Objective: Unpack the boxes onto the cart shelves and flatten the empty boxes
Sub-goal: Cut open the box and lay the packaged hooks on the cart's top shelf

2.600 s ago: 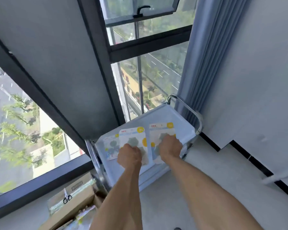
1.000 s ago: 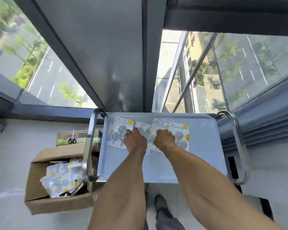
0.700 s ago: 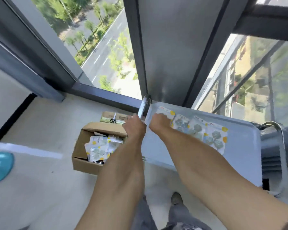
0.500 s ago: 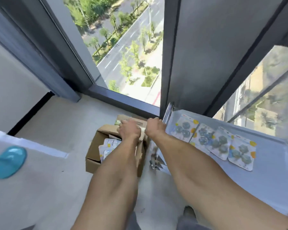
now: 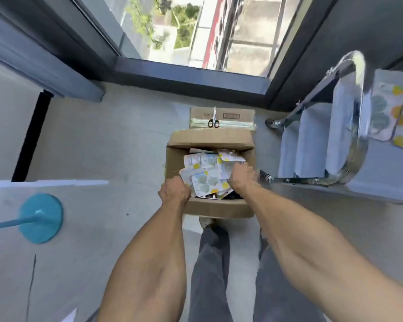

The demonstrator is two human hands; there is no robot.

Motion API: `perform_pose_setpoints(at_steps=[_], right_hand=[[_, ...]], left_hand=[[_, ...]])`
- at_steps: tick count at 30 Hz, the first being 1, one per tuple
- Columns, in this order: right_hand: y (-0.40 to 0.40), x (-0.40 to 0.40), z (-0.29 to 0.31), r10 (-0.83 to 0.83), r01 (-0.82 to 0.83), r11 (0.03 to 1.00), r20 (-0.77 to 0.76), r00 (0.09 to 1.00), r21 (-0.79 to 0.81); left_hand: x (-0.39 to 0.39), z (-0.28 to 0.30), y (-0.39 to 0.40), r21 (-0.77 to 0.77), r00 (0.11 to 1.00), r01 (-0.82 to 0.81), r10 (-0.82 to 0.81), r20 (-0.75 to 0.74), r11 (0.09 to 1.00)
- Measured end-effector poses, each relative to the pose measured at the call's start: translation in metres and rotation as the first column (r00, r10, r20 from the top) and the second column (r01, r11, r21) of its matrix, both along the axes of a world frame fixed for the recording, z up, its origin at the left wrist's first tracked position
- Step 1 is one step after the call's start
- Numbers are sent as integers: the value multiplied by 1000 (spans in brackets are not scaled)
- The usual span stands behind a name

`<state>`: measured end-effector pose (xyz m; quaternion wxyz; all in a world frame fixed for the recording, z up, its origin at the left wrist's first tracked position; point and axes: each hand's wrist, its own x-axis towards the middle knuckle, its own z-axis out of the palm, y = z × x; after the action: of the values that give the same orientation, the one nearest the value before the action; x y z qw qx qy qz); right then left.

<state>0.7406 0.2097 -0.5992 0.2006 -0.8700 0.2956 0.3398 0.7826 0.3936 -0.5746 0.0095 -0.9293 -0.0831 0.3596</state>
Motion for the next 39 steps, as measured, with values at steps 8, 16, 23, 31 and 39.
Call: perform_pose_setpoints(at_steps=[8,16,23,31,39], right_hand=[[3,39,-141,36,-36,999,10,999,-4],[0,85,-281,-24,26,999,80,996,-30],[23,67,-348,-114,126,974,72,991,-188],[23,46,-349,-529,519,826,16,848,-220],[34,19,-352,-446,430,860,6,895,-276]], left_hand=[[15,-161,-7,-87,991,35,-46,-123,996],[35,-289,-25,-83,986,34,-47,-161,996],[5,-359,-25,-43,978,-37,27,-208,998],[-15,-364,-18,28,976,197,-193,-99,980],[-2,-369,-26,-61,846,529,-532,-32,846]])
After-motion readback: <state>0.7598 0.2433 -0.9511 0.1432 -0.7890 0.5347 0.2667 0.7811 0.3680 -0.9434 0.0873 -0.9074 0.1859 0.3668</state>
